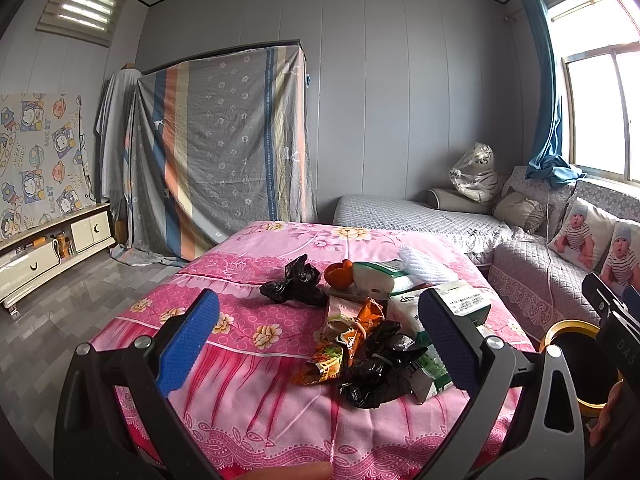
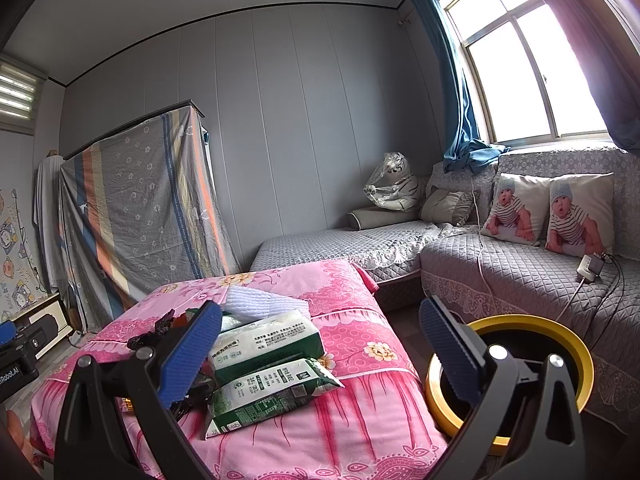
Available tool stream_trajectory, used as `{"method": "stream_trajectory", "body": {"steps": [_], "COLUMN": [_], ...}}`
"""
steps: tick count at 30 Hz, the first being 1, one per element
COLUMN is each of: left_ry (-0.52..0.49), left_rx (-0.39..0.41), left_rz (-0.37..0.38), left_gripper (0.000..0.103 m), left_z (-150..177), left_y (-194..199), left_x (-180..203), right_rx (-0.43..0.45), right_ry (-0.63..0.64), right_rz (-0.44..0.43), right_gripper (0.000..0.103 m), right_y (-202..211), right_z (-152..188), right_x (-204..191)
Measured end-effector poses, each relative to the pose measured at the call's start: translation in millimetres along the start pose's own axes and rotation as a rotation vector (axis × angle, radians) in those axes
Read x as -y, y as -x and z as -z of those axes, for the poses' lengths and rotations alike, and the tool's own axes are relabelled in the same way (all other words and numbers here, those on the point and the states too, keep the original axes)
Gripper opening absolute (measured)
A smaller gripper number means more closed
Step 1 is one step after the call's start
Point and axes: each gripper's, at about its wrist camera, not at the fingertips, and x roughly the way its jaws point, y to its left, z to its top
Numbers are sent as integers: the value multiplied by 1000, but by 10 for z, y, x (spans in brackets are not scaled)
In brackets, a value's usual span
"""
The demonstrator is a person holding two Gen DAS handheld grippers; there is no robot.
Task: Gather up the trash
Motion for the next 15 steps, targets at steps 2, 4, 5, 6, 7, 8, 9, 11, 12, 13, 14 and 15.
{"method": "stream_trajectory", "body": {"steps": [2,4,5,6,7,8,9,11,12,13,14,15], "left_ry": [0,0,0,0,1,1,1,3,5,6,6,7], "left_rx": [1,1,1,0,0,-1,-1,-4,-6,-6,-7,-7], "left_rz": [0,1,1,1,0,1,0,0,-1,-1,-1,-2], "left_gripper": [95,95,95,95,95,95,95,95,95,95,95,95], "left_z": [0,0,0,0,0,0,0,0,17,14,17,4], "left_y": [-1,-1,-2,-2,-3,-3,-2,0,19,27,30,25], "left_x": [-2,-1,-1,-2,-2,-3,-3,0,-6,-3,-2,-5], "right_rx": [0,0,0,0,0,0,-1,-3,-4,-4,-4,-3], "right_ry": [0,0,1,1,1,2,5,9,10,10,11,11], "right_rz": [1,1,1,1,0,-1,-3,-6,-7,-8,-8,-9], "right_gripper": [96,96,96,96,96,96,96,96,96,96,96,96], "right_y": [1,0,0,-1,0,0,0,0,15,-1,32,36], "right_z": [1,1,3,4,5,2,2,14,14,31,24,24], "right_x": [6,9,10,10,12,3,-11,-16,-16,-7,-11,-14]}}
